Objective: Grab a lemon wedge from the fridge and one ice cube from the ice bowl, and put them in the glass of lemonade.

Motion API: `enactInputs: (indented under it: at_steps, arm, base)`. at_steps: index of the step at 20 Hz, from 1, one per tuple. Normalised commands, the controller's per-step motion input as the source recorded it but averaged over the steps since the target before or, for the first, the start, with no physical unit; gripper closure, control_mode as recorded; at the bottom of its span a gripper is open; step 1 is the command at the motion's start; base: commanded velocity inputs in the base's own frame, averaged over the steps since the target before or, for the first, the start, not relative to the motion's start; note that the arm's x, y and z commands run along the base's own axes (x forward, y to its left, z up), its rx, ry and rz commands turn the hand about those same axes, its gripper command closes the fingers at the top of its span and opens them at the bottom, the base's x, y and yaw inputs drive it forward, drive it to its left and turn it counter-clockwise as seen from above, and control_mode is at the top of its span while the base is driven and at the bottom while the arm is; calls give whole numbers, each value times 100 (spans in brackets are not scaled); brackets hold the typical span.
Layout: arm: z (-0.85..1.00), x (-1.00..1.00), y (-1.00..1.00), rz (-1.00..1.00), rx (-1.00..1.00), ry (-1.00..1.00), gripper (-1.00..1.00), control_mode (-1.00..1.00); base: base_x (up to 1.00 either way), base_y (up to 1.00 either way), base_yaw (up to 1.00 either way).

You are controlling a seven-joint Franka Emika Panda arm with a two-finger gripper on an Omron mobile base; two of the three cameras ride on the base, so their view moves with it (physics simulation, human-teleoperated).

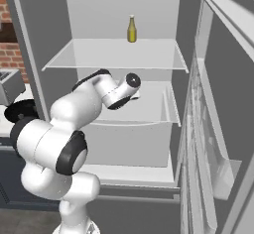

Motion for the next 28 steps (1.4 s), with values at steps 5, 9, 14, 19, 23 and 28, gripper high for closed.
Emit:
enactInputs:
  at_steps: [5, 9, 14, 19, 23, 28]
  arm:
    - [-3, 11, 0, 0, 0, 0, -100, -100]
    - [-11, 0, 0, 0, 0, 0, -100, -100]
    - [-8, 0, 11, 0, 0, -2, -100, -100]
    - [-6, 2, 18, 0, 0, -3, -100, -100]
    - [-7, 7, 11, 0, 0, -1, -100, -100]
    - [0, 22, 0, 0, 0, 0, -100, -100]
  base:
    - [0, 0, 0]
    - [0, 0, 0]
    - [0, 0, 0]
    - [0, 0, 0]
    - [0, 0, 0]
    - [0, 0, 0]
